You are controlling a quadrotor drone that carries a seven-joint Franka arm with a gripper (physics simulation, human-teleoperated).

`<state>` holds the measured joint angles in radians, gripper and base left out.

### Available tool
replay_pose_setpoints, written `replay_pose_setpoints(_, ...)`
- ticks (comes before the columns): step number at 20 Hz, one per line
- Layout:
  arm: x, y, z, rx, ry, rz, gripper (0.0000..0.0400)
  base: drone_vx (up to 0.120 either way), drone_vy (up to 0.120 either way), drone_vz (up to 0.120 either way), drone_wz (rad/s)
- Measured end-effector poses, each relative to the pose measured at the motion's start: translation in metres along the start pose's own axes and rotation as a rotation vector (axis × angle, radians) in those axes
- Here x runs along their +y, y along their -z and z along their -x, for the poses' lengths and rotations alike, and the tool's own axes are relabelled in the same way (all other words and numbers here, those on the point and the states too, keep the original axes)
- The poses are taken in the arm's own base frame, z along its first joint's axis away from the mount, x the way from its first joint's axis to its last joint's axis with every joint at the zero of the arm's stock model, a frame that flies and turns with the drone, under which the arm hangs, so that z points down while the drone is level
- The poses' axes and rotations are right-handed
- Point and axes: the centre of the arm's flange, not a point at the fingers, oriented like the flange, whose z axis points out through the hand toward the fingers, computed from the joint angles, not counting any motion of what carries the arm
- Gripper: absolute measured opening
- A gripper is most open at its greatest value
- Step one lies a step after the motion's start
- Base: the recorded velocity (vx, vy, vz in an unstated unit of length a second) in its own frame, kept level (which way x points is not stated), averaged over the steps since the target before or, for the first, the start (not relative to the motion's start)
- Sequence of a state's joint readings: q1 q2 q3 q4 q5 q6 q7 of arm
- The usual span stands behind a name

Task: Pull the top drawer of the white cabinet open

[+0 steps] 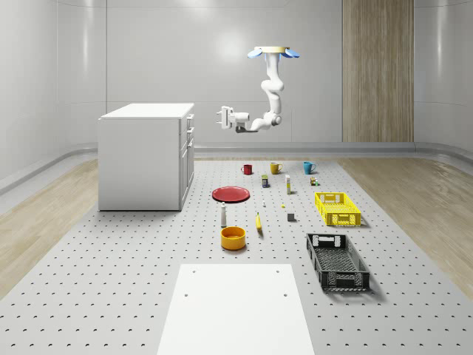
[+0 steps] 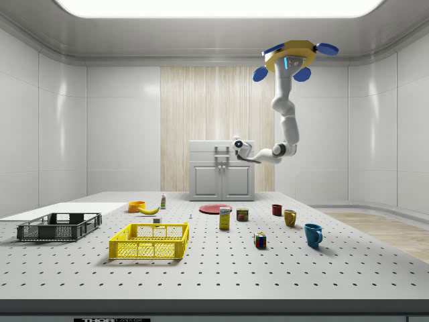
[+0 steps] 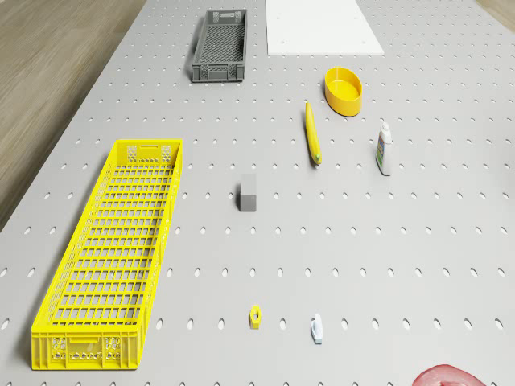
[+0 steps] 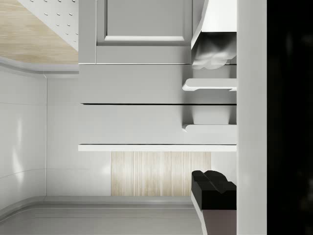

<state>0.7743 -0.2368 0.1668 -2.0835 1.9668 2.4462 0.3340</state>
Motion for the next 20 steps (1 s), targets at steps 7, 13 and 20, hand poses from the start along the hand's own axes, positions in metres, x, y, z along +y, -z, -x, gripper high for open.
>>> replay_pose_setpoints(7, -0.001, -0.041, -0.001, 0.001, 0.0, -0.002, 0.0305, 0.0, 0.0, 0.0, 0.0)
replay_pose_setpoints(13, -0.001, -0.071, -0.001, -0.002, 0.0, 0.001, 0.0305, 0.0, 0.0, 0.0, 0.0)
replay_pose_setpoints(20, -0.001, -0.097, 0.0, -0.04, 0.0, 0.038, 0.0305, 0.0, 0.0, 0.0, 0.0)
